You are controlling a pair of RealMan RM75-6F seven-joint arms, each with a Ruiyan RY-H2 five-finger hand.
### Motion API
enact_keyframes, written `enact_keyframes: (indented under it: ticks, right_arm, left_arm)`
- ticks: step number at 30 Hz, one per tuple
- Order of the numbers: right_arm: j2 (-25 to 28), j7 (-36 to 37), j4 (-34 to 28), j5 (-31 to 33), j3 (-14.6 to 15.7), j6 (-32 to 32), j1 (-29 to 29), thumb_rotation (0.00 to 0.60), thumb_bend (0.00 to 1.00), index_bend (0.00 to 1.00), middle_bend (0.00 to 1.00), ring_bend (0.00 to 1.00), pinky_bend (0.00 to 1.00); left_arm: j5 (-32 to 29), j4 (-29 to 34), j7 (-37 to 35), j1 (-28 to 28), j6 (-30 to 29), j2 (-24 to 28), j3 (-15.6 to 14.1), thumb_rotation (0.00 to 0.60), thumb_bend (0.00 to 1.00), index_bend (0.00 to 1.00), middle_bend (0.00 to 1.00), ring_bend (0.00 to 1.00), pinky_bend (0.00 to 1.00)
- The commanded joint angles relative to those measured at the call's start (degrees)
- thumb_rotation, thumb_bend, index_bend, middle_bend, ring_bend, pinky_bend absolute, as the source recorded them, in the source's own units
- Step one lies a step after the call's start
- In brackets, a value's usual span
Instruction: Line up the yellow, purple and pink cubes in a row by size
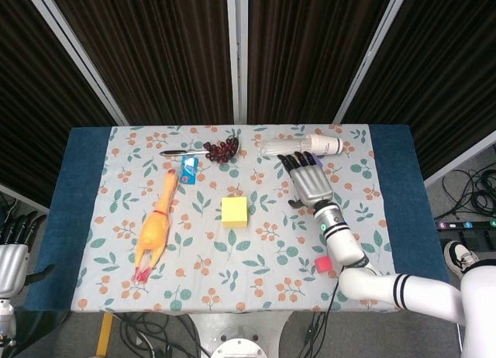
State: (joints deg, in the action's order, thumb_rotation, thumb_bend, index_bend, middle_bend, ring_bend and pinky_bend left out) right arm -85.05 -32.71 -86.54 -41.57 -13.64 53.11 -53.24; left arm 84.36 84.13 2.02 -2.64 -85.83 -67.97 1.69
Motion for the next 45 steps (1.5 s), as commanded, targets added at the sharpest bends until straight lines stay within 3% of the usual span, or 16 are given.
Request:
enact_keyframes:
  ticks: [1, 10, 21, 33, 45]
  right_arm:
    - [1.93, -2.52, 5.70, 1.14, 1.44, -4.39, -1.83, 0.600, 0.09, 0.04, 0.14, 0.00, 0.00]
    - [-3.54, -6.23, 23.54, 1.55, 4.67, -11.86, -6.54, 0.600, 0.12, 0.09, 0.16, 0.00, 0.00]
    - [-13.27, -2.74, 40.53, -2.16, 5.54, -18.93, -9.06, 0.600, 0.13, 0.10, 0.16, 0.00, 0.00]
    - [-20.50, 2.85, 52.72, -8.73, 5.49, -22.17, -9.24, 0.600, 0.14, 0.19, 0.21, 0.00, 0.00]
    - [-23.69, 7.17, 58.55, -13.29, 4.03, -23.47, -8.91, 0.600, 0.16, 0.28, 0.27, 0.00, 0.00]
  left_arm:
    - [-0.12, 0.46, 0.30, 0.10, -0.03, 0.19, -0.01, 0.600, 0.02, 0.16, 0.19, 0.10, 0.12]
    - [-0.51, 2.36, 1.26, 0.40, -0.38, 1.44, 0.17, 0.600, 0.02, 0.16, 0.19, 0.10, 0.12]
    - [-1.73, 3.74, 2.09, 0.42, 0.46, 2.14, 0.39, 0.600, 0.02, 0.16, 0.19, 0.10, 0.12]
    - [-2.36, 3.85, 1.84, 0.10, 1.46, 2.31, 0.54, 0.600, 0.02, 0.16, 0.19, 0.10, 0.12]
    - [-2.46, 3.39, 0.81, 0.15, 1.82, 2.18, 0.40, 0.600, 0.02, 0.16, 0.19, 0.10, 0.12]
